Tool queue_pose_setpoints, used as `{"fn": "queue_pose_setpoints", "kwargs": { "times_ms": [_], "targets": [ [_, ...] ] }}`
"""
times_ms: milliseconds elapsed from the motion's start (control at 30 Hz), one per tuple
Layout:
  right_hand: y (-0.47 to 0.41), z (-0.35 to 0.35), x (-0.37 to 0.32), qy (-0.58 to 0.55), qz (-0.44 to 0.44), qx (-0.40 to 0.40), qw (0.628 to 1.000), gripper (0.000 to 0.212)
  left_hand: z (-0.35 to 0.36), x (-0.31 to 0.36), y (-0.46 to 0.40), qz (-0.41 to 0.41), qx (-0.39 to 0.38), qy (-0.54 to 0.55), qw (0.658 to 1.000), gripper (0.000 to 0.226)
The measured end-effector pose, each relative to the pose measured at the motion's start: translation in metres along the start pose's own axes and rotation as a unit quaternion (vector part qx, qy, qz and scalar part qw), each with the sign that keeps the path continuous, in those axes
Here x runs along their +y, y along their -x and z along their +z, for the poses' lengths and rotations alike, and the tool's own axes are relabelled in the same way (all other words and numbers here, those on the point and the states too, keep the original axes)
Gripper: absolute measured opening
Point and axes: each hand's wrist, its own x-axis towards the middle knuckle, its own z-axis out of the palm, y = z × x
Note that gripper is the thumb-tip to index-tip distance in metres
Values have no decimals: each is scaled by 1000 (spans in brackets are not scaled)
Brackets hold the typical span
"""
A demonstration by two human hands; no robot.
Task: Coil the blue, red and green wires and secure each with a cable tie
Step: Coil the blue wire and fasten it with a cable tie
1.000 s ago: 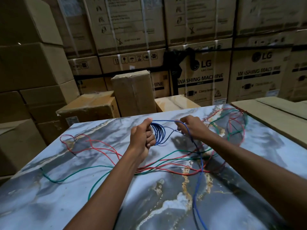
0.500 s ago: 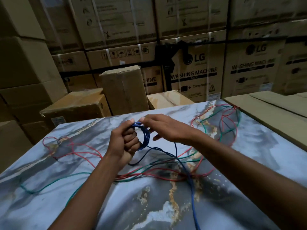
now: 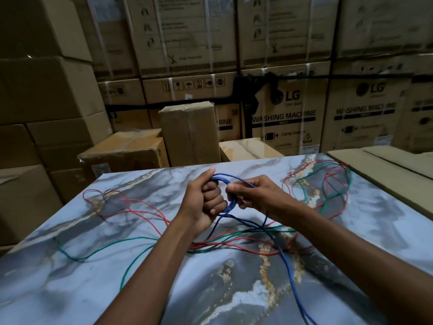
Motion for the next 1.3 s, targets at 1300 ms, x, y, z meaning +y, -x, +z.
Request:
{"fn": "queue_pose_setpoints", "kwargs": {
  "times_ms": [1300],
  "targets": [
    [14, -28, -3, 82, 62, -14, 995, 44, 6, 8, 8, -5, -57, -50, 997, 47]
  ]
}}
